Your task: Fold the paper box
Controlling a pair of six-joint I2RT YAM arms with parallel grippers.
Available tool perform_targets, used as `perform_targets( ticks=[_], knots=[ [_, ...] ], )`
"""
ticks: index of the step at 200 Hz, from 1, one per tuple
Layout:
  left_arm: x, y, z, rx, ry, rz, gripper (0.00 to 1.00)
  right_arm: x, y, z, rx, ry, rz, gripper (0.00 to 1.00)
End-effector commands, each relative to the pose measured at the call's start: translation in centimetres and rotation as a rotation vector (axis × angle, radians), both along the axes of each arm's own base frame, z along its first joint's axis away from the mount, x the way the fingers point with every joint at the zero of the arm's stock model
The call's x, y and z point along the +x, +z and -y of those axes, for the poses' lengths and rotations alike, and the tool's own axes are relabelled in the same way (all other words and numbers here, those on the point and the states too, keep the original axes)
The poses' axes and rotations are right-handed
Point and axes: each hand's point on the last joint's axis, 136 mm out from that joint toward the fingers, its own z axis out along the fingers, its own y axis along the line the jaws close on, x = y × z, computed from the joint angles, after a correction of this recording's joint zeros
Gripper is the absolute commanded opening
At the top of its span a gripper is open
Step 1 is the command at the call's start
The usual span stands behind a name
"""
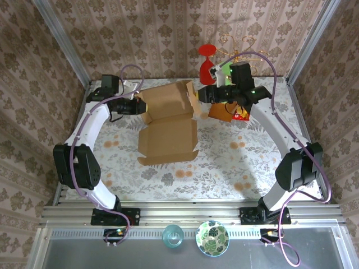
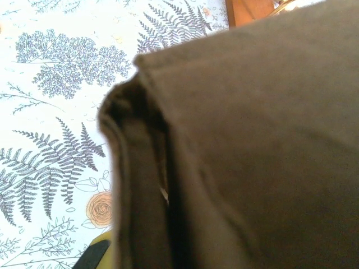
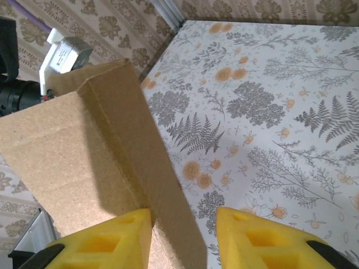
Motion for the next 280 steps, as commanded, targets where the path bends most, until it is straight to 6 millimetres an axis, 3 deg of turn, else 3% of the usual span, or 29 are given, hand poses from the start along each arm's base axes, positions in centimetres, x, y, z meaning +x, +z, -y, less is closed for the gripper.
perform_targets(
  ticks=[1, 83, 145, 187, 280],
  knots=[
    [0.0, 0.7, 0.7, 0.019, -0.030, 0.018, 0.00, -0.4, 1.2, -1.0, -0.001, 0.042, 0.038, 0.37],
    [0.1, 1.0, 1.2, 0.026, -0.033, 0.022, 0.00, -0.4, 1.2, -1.4, -0.071, 0.023, 0.083, 0.44],
    [0.1, 0.9, 1.1, 0.039, -0.028, 0.019, 0.00, -1.2, 2.3, -1.7, -0.071, 0.030, 0.116, 0.47],
    [0.1, 0.8, 1.1, 0.042, -0.027, 0.016, 0.00, -2.1, 3.0, -2.1, -0.033, 0.052, 0.111, 0.36],
    [0.2, 1.1, 1.3, 0.040, -0.034, 0.021, 0.00, -1.8, 2.5, -2.7, -0.027, 0.076, 0.092, 0.38]
  ],
)
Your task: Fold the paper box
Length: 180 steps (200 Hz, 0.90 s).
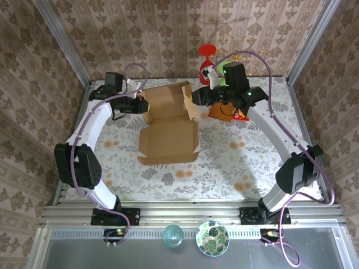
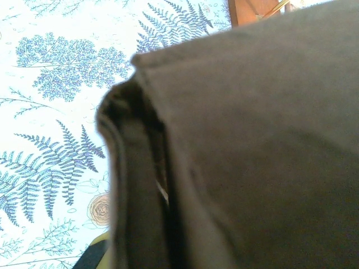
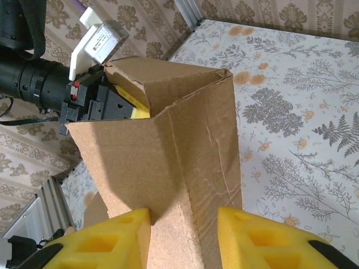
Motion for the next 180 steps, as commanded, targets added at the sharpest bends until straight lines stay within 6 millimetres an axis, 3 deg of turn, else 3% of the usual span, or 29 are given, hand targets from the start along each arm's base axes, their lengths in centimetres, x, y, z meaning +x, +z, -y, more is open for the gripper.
perform_targets(
  ticks=[1, 94, 180],
  knots=[
    [0.1, 0.6, 0.5, 0.000, -0.028, 0.011, 0.00, 0.0, 0.9, -0.4, 0.008, 0.020, 0.020, 0.38],
    [-0.2, 1.0, 0.9, 0.004, -0.038, 0.022, 0.00, 2.8, -1.3, -0.5, -0.234, -0.091, 0.092, 0.45],
    [-0.3, 1.1, 1.1, 0.010, -0.040, 0.023, 0.00, 4.8, -3.1, 0.2, -0.501, -0.258, 0.154, 0.42]
  ],
)
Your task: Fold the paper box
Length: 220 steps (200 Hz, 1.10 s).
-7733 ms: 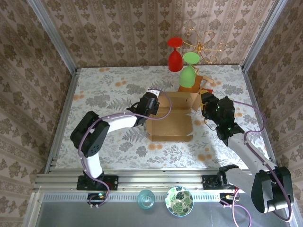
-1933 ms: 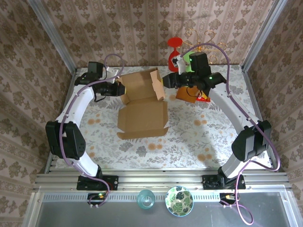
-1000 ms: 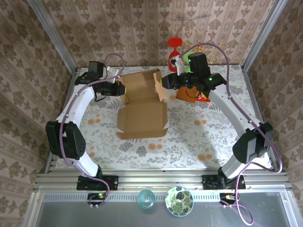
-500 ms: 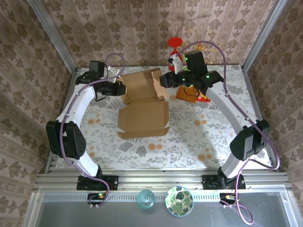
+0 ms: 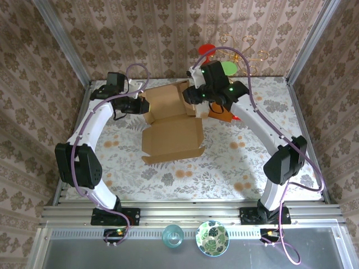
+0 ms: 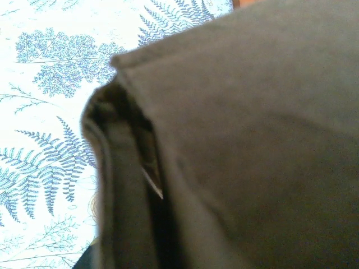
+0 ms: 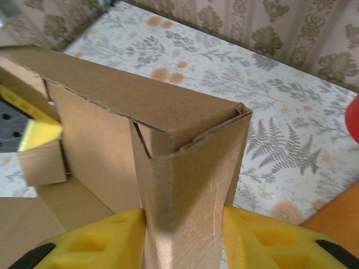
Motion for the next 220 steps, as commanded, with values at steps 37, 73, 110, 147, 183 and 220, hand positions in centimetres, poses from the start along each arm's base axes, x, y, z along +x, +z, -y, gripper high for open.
perform_targets(
  ticks=[37, 73, 110, 147, 183, 220],
  knots=[
    [-0.1, 1.2, 0.8, -0.009, -0.035, 0.028, 0.00, 1.2, -1.1, 1.4, -0.230, -0.143, 0.046, 0.32],
    [0.0, 1.2, 1.0, 0.003, -0.026, 0.027, 0.00, 1.3, -1.0, 2.1, -0.347, -0.261, 0.075, 0.13],
    [0.0, 1.1, 1.4, 0.016, -0.021, 0.019, 0.00, 1.3, -1.4, 3.1, -0.422, -0.365, 0.055, 0.03],
    [0.0, 1.0, 1.5, 0.022, -0.012, 0.012, 0.00, 1.4, -1.4, 3.2, -0.446, -0.391, 0.046, 0.13],
    [0.2, 1.2, 1.5, 0.020, -0.003, 0.010, 0.00, 1.5, -1.6, 3.4, -0.485, -0.407, 0.040, 0.14],
    [0.1, 1.1, 1.4, 0.024, 0.010, 0.005, 0.00, 1.5, -1.4, 3.8, -0.541, -0.441, 0.070, 0.00]
  ],
)
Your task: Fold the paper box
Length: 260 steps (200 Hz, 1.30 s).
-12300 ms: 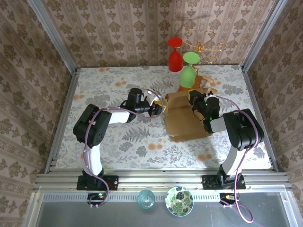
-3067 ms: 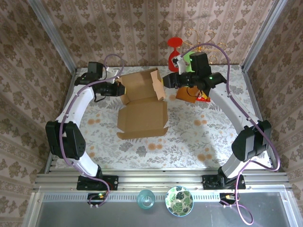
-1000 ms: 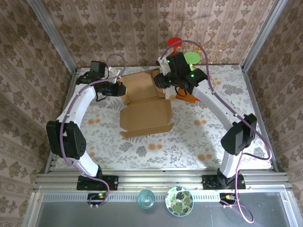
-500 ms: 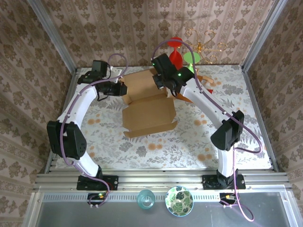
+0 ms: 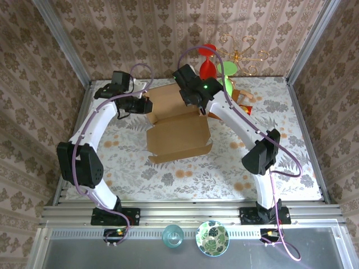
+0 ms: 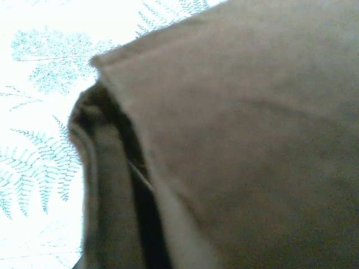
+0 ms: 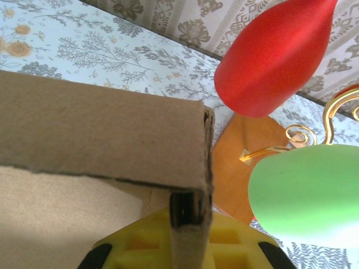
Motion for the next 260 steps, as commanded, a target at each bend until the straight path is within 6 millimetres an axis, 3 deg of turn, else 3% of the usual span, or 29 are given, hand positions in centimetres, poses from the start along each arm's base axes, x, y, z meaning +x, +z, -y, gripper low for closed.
perform_targets(
  ticks=[1, 69, 110, 142, 177, 200, 260],
  knots=[
    [0.3, 1.1, 0.3, -0.008, 0.001, 0.017, 0.00, -0.3, -0.1, 1.2, -0.116, -0.043, 0.004, 0.00],
    [0.7, 0.0, -0.2, 0.069, 0.103, 0.027, 0.00, -0.9, 0.0, 1.1, -0.109, -0.087, 0.008, 0.00],
    [0.7, -1.6, -2.0, 0.276, 0.222, 0.085, 0.00, -1.3, -0.5, 1.1, -0.089, -0.115, -0.037, 0.00],
    [0.9, -1.6, -2.8, 0.351, 0.299, 0.165, 0.00, -1.6, -1.1, 0.9, -0.071, -0.131, -0.063, 0.00],
    [1.0, -2.3, -2.0, 0.275, 0.283, 0.176, 0.00, -1.8, -1.9, 0.2, -0.041, -0.116, -0.097, 0.00],
    [1.1, -3.3, -1.2, 0.135, 0.264, 0.158, 0.10, -1.8, -2.6, -0.5, -0.021, -0.095, -0.123, 0.00],
    [1.9, -7.5, -0.4, 0.085, 0.238, 0.137, 0.06, -1.1, -7.2, -2.7, 0.070, -0.062, -0.149, 0.00]
  ],
)
